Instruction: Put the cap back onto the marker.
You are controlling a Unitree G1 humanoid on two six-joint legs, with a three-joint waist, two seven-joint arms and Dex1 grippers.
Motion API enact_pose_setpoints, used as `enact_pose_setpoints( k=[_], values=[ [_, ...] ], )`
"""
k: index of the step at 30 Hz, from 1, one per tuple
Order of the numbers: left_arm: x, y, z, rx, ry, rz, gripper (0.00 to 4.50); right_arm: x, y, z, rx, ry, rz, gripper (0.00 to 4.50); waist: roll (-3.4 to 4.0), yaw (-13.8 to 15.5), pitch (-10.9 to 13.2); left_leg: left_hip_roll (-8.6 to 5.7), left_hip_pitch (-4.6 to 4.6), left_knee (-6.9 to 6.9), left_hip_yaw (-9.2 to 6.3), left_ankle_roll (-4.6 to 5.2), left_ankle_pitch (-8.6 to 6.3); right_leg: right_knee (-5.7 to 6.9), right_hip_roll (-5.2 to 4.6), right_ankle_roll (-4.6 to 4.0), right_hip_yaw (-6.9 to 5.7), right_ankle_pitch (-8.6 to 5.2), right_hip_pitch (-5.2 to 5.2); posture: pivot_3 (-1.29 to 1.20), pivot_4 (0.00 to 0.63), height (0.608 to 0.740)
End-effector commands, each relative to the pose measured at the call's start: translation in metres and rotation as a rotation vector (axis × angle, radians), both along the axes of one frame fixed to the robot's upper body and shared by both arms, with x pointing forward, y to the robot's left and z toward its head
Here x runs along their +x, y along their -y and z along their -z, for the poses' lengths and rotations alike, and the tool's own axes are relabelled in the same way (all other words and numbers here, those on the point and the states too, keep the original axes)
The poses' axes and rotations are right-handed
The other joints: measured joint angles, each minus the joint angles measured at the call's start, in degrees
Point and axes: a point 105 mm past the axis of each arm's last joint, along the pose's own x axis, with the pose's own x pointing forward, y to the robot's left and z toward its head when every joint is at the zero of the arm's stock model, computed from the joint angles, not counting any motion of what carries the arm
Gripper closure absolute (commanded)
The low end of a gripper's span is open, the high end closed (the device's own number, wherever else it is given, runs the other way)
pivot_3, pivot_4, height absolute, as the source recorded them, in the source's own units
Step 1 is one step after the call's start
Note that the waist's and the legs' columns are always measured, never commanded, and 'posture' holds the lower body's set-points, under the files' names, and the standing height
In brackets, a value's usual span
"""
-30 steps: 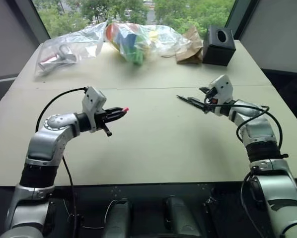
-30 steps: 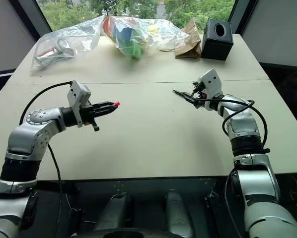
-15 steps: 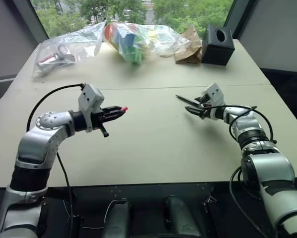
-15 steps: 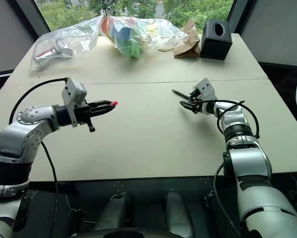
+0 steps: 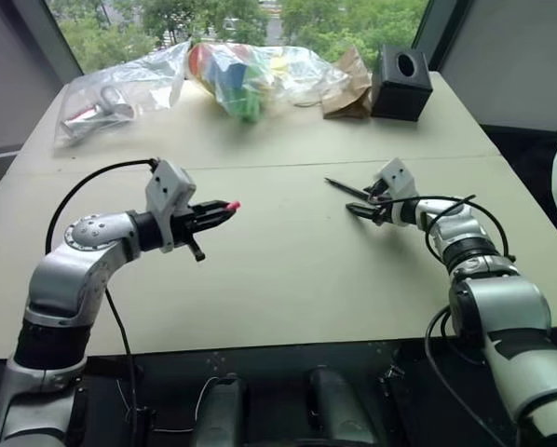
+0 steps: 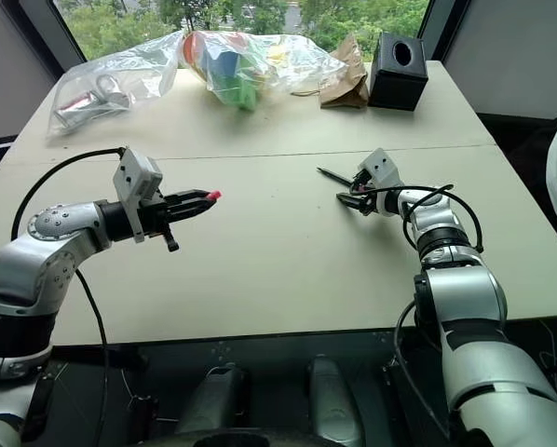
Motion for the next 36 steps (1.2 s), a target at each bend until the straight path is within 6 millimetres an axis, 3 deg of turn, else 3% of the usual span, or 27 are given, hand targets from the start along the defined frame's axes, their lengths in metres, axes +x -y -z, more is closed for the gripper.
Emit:
enact_pose_setpoints(
  k=[1, 13, 16, 21, 29, 36],
  values=[
    [-0.004, -0.002, -0.013, -0.015, 0.057, -0.007, 4.47, 0.005, 0.000, -0.014, 0.002, 0.024, 0.011, 1.13, 0.00, 0.0, 0.0, 0.00, 0.00, 0.00, 0.00, 0.00, 0.00, 0.00, 0.00, 0.00, 0.00, 0.00, 0.00, 0.00, 0.150, 0.740],
    [-0.004, -0.006, -0.016, -0.015, 0.083, -0.034, 4.47, 0.007, -0.015, -0.015, 0.036, -0.004, -0.019, 1.13, 0.00, -0.1, 0.0, 0.00, 0.01, 0.00, 0.01, 0.00, 0.00, 0.00, 0.00, 0.00, 0.00, 0.00, 0.00, 0.00, 0.150, 0.740],
    [-0.005, -0.007, -0.017, -0.013, 0.088, -0.040, 4.50, 0.007, -0.018, -0.016, 0.049, -0.009, -0.029, 1.99, 0.00, -0.1, 0.0, 0.00, 0.00, 0.00, 0.00, 0.00, 0.00, 0.01, 0.00, 0.00, 0.00, 0.00, 0.00, 0.00, 0.150, 0.740],
    [-0.004, -0.009, -0.019, -0.010, 0.093, -0.044, 4.50, 0.007, -0.021, -0.016, 0.052, -0.013, -0.039, 4.46, 0.00, 0.0, 0.0, 0.00, 0.00, 0.00, 0.01, 0.00, 0.00, 0.01, 0.00, 0.00, 0.00, 0.00, 0.00, 0.00, 0.150, 0.740],
    [-0.001, -0.008, -0.022, -0.003, 0.098, -0.036, 4.50, 0.006, -0.021, -0.019, 0.065, 0.000, -0.048, 4.46, 0.01, 0.0, 0.0, -0.01, 0.00, 0.00, 0.01, 0.00, 0.00, 0.01, 0.00, 0.00, 0.00, 0.00, 0.00, 0.00, 0.150, 0.740],
    [0.003, 0.002, -0.017, 0.015, 0.096, 0.018, 4.50, 0.008, -0.029, -0.049, -0.024, 0.133, -0.154, 4.46, 0.03, 0.0, 0.0, -0.01, 0.00, 0.00, 0.02, 0.00, 0.00, 0.01, 0.00, 0.00, 0.00, 0.00, -0.01, 0.00, 0.150, 0.740]
  ],
)
